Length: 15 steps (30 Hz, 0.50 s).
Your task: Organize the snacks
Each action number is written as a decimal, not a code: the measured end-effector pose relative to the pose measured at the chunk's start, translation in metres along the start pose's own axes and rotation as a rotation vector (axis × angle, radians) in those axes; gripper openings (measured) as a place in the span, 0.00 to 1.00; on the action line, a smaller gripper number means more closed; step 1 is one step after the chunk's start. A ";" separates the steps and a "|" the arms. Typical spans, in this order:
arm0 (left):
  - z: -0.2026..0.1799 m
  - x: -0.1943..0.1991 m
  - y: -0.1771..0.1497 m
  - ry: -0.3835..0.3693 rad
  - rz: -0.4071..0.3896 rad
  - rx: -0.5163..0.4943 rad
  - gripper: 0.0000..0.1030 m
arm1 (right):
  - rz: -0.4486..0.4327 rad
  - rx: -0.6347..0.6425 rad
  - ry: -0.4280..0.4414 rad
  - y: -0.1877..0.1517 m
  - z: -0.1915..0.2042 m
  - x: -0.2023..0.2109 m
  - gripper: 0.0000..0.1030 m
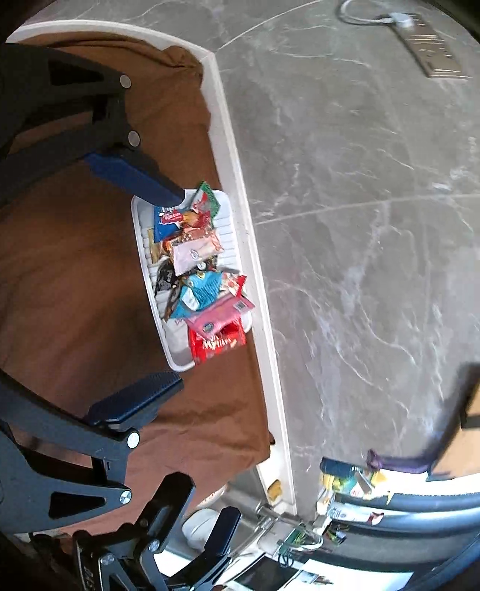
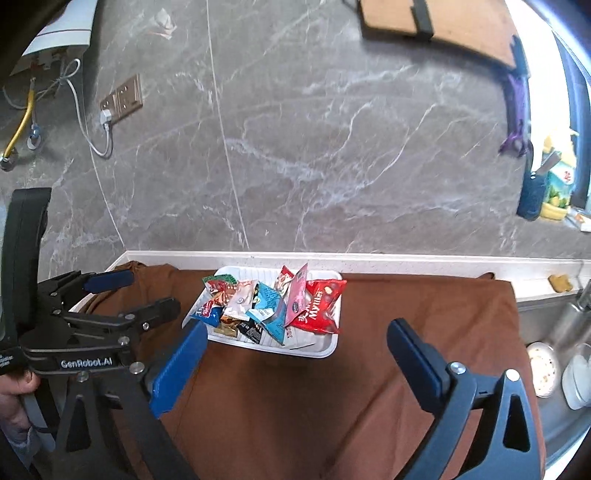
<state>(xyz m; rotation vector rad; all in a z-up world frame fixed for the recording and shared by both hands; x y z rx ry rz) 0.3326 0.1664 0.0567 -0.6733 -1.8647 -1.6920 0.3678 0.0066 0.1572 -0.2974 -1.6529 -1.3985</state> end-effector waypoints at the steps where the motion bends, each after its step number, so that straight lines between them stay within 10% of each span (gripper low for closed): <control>1: -0.005 0.006 0.001 0.003 -0.009 -0.011 0.88 | -0.003 -0.001 -0.001 0.000 0.000 0.003 0.97; 15: -0.032 0.061 0.000 0.008 -0.072 -0.048 0.88 | -0.066 0.002 -0.027 -0.006 0.001 0.058 0.97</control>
Point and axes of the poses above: each gripper's, at about its wrist camera, not at the fingertips, and x roughly against the way its jaws point, z to its left, y to its top, the point moved 9 cm from there along -x, roughly the way its jaws point, and after that the axes turned 6 degrees about x, right-handed, at the moved point
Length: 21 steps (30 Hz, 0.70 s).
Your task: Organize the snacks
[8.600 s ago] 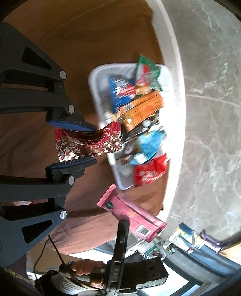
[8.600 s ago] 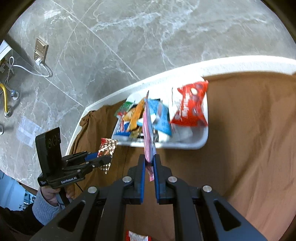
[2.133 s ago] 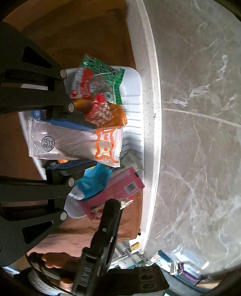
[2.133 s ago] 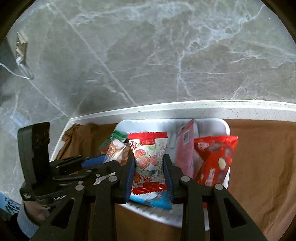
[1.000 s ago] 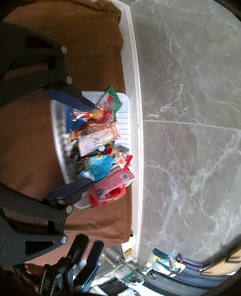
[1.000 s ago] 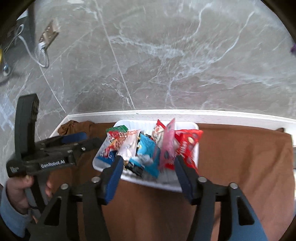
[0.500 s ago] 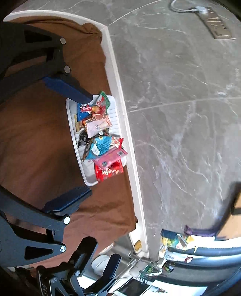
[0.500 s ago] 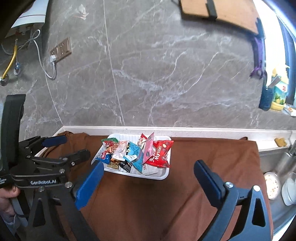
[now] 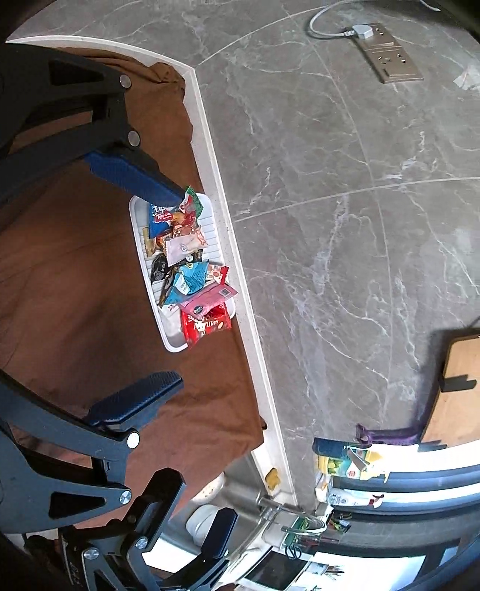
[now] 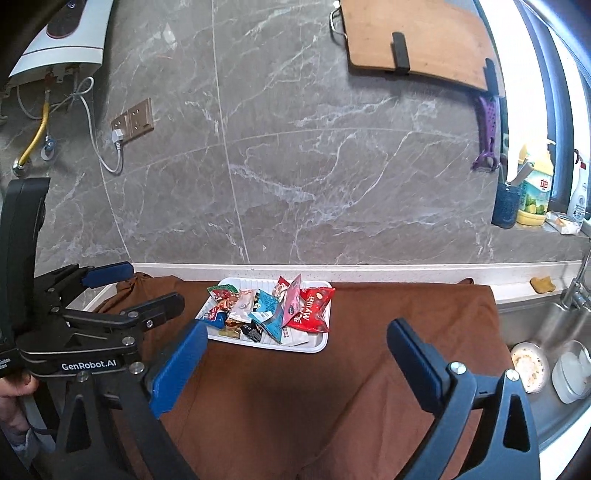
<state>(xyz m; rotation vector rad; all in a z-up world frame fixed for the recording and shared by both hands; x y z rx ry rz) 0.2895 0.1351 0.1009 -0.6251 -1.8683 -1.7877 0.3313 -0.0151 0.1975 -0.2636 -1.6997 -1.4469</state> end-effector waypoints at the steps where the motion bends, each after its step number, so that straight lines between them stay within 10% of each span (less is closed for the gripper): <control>1: -0.001 0.003 0.000 0.000 -0.005 -0.002 0.88 | -0.003 0.001 -0.003 0.000 0.000 0.003 0.97; 21: -0.006 0.041 0.003 0.014 -0.068 -0.062 0.89 | -0.051 0.002 -0.030 -0.003 0.004 0.040 0.97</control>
Point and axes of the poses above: each gripper's, at about its wrist camera, not at the fingertips, and x roughly against the way its jaws point, z to its left, y to its top, the point moved 9 cm from there along -x, roughly the way its jaws point, and after that the axes turned 6 degrees about x, right-handed, at the moved point
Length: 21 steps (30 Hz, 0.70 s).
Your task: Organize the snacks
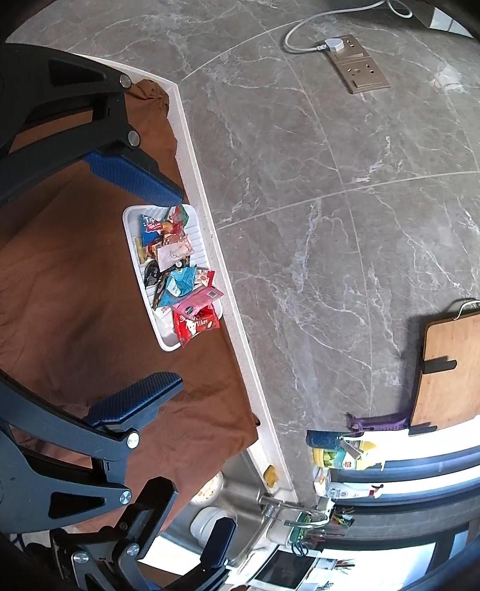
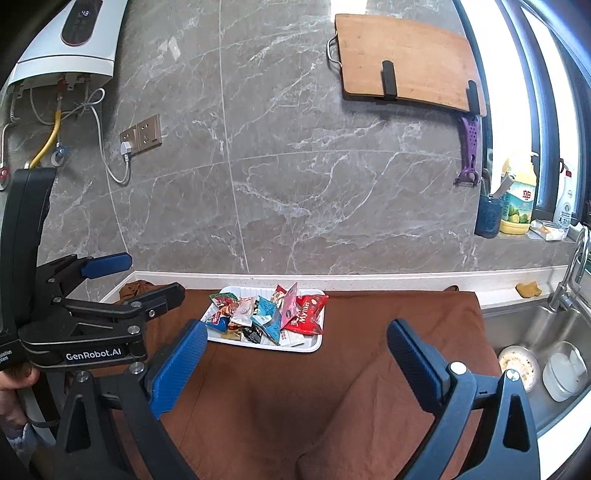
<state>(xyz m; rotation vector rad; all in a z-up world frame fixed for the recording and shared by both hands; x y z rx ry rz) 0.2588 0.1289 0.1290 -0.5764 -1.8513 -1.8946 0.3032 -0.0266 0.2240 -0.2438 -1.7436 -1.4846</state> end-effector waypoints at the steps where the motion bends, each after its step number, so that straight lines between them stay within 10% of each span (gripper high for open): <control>1: 0.000 0.001 0.000 0.000 -0.001 -0.001 0.89 | 0.000 -0.001 0.000 0.000 0.000 0.001 0.97; 21: -0.001 0.008 0.001 0.002 -0.020 -0.018 0.89 | -0.003 -0.002 -0.004 -0.003 -0.002 0.005 0.97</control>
Point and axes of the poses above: each gripper's, at about its wrist camera, not at the fingertips, and x roughly against the way its jaws point, z to its left, y to its top, the point moved 9 cm from there along -x, roughly the way its jaws point, and after that the axes turned 6 degrees about x, right-handed, at the moved point
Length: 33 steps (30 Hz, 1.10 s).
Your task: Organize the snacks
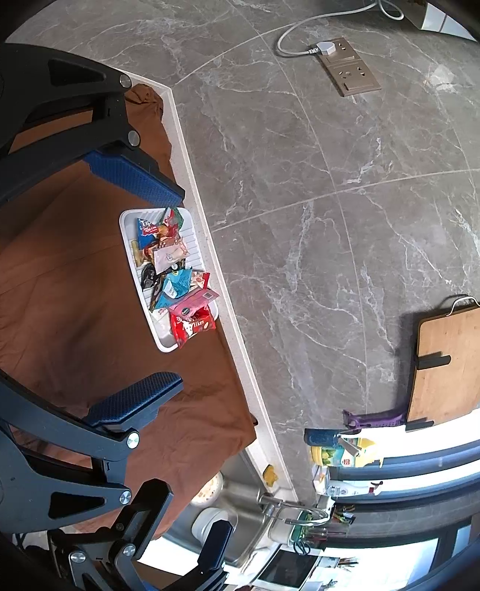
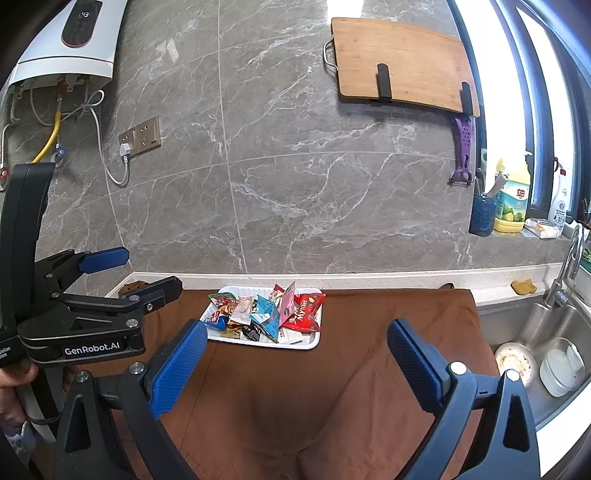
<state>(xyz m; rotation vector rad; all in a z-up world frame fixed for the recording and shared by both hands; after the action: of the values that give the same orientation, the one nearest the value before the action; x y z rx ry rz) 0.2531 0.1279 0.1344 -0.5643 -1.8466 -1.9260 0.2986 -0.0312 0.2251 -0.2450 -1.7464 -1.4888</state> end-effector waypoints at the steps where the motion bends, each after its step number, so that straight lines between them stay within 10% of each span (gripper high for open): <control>1: 0.000 0.001 0.000 0.001 0.000 0.000 0.89 | 0.000 0.000 0.000 0.000 0.000 0.001 0.97; 33: 0.001 0.005 0.005 -0.012 -0.029 0.007 0.89 | 0.003 -0.005 -0.007 -0.001 -0.002 0.003 0.97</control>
<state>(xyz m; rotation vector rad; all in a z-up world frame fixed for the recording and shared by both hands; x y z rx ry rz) 0.2520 0.1291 0.1417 -0.5513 -1.8775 -1.9379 0.2972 -0.0338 0.2264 -0.2548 -1.7474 -1.4920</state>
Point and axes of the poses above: each gripper's, at about its wrist camera, not at the fingertips, and x roughly against the way its jaws point, z to its left, y to its top, the point moved 9 cm from there along -x, roughly the way its jaws point, and after that the axes turned 6 degrees about x, right-handed, at the moved point
